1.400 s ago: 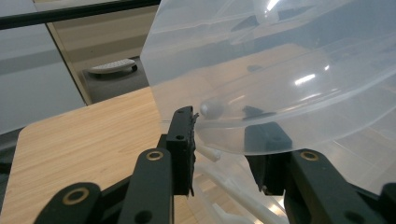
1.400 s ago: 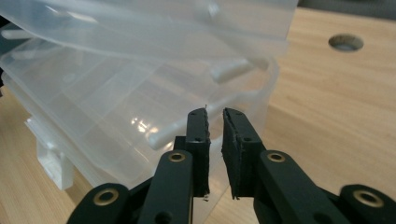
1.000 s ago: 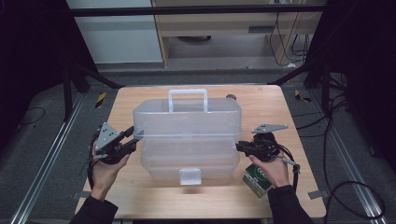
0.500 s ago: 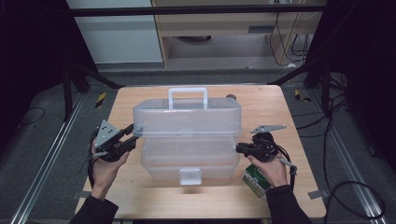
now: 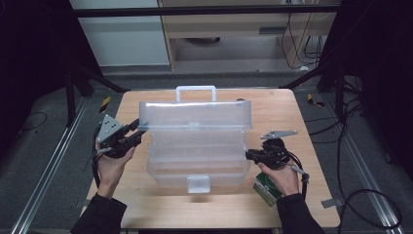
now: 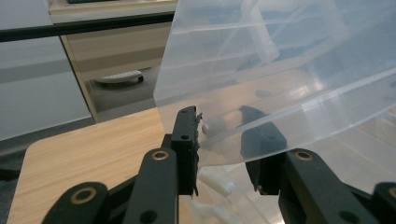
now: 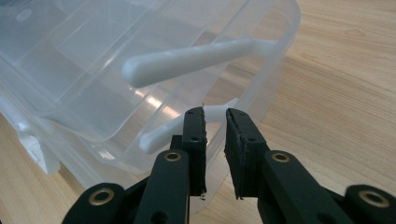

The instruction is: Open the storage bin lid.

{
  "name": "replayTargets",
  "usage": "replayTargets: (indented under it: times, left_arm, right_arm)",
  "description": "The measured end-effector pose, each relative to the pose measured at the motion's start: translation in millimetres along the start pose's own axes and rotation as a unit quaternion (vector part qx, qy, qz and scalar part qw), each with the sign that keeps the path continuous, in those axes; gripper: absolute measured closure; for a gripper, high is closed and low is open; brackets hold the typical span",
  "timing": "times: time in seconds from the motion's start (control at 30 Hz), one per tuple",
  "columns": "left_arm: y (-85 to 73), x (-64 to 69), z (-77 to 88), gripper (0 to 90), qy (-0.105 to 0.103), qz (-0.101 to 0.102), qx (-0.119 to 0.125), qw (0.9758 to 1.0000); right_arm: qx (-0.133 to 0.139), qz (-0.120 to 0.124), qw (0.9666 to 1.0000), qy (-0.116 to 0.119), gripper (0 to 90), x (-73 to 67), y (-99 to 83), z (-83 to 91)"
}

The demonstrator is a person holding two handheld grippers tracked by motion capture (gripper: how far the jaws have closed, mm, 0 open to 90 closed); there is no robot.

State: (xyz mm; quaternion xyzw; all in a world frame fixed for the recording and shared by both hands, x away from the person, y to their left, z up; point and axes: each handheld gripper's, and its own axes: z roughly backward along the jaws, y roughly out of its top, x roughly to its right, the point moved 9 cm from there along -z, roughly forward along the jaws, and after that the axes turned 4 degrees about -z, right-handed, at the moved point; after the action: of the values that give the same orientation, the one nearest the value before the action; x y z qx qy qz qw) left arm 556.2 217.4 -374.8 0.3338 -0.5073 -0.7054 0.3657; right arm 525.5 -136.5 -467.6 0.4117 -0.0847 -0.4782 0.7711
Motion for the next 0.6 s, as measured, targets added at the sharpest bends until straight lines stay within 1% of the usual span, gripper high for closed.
replayTargets:
  times: [0.1,0.23,0.43,0.57,0.6]
  left_arm:
    - [4.8,-3.3,-3.6,67.5,0.001,0.009,0.004,1.0]
    - [10.3,-6.5,-7.5,68.2,0.008,0.005,0.004,0.9999]
    - [16.2,-10.5,-12.9,69.8,0.019,0.006,0.006,0.9998]
    - [19.2,-14.4,-16.6,71.8,0.028,0.003,0.001,0.9996]
    - [20.4,-14.8,-18.3,72.0,0.027,0.005,0.001,0.9996]
  right_arm:
    - [0.0,0.0,1.0,-0.001,78.2,0.0,0.0,0.0]
    - [-0.001,0.0,1.0,-0.002,78.2,-0.4,-0.1,0.1]
    - [-0.002,0.001,1.0,-0.005,78.1,-0.3,-0.1,0.0]
    - [-0.001,0.002,1.0,-0.004,78.1,-0.6,0.1,-0.1]
    - [-0.001,0.003,1.0,-0.004,78.1,-0.7,0.1,-0.1]
